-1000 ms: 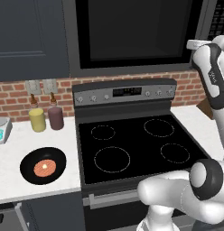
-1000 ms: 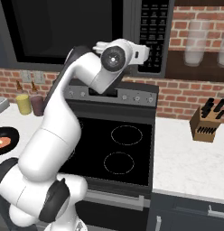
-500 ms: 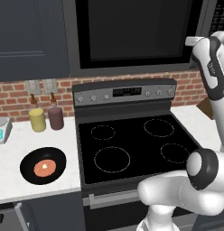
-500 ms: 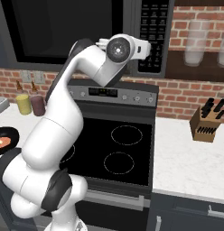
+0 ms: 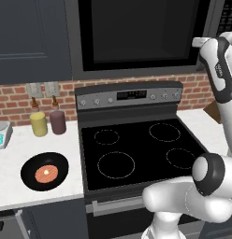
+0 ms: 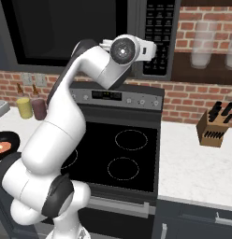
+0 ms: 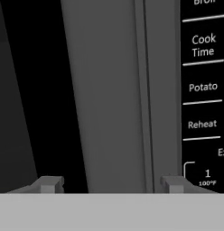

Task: Open the microwave, place the bowl with waffle inside the microwave, then close the microwave door and turn it on.

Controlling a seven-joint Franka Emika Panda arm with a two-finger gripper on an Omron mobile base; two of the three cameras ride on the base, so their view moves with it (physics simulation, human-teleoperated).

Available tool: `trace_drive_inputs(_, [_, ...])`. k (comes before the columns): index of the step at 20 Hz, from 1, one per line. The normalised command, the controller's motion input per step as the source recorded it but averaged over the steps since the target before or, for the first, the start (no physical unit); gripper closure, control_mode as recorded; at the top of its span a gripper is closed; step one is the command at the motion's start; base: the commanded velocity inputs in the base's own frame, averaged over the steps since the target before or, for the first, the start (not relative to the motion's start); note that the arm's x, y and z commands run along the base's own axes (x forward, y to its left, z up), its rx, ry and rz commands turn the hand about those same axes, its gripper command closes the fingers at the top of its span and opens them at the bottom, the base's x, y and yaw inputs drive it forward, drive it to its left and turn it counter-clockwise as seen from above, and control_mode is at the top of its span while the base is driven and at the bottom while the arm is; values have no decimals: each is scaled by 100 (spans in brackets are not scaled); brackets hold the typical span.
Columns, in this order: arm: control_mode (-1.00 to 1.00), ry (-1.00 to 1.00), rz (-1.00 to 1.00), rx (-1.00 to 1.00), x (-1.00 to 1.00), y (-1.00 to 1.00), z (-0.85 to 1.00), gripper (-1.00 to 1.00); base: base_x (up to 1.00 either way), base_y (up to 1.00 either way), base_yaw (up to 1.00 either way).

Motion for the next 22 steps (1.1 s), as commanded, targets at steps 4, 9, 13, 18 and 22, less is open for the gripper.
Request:
trace_drive_inputs(4, [-100, 0, 0, 0, 0, 0, 0, 100, 0, 0, 0])
trace_drive_inputs(9, [-100, 0, 0, 0, 0, 0, 0, 100, 0, 0, 0])
trace_drive_inputs(13, [-100, 0, 0, 0, -2, 0, 0, 100, 0, 0, 0])
trace_drive_inputs(18, [-100, 0, -4, 0, -75, 0, 0, 100, 0, 0, 0])
trace_drive_inputs(22, [-100, 1, -4, 0, -99, 0, 0, 100, 0, 0, 0])
